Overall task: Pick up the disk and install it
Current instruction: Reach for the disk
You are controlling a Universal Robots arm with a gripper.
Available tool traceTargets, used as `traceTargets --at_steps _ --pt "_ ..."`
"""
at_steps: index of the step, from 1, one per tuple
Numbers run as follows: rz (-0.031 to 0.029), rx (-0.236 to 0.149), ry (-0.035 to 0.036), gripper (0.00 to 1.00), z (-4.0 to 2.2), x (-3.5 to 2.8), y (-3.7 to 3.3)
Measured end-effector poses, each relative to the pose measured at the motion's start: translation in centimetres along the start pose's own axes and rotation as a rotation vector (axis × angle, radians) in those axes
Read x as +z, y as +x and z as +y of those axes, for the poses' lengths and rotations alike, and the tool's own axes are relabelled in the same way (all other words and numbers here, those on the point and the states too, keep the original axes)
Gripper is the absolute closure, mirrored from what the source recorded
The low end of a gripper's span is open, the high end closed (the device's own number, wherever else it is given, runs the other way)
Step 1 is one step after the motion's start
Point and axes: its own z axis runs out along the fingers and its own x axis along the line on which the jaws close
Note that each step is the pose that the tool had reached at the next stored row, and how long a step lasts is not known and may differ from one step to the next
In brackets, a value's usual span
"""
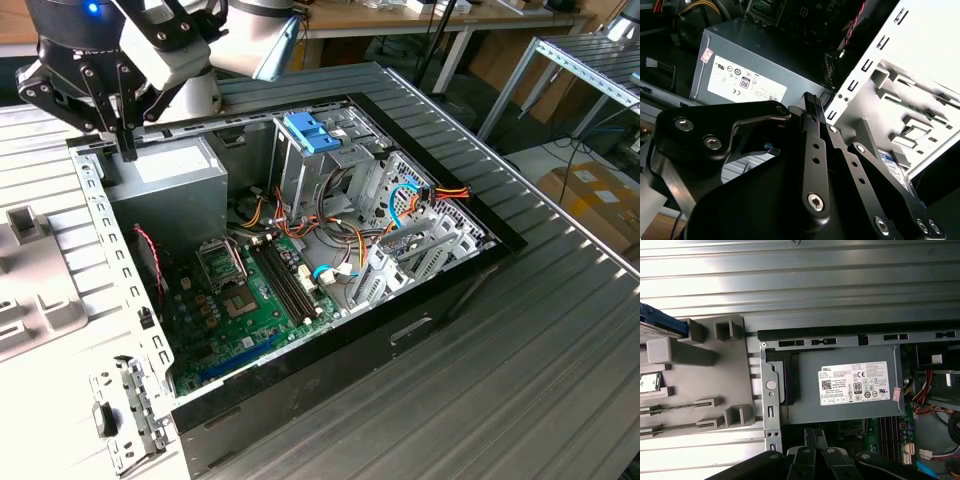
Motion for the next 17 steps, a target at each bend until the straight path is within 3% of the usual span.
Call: traceTargets --at_steps 17 --pt "0.0000 0.000 0.0000 0.89 -0.08 -0.01 1.09"
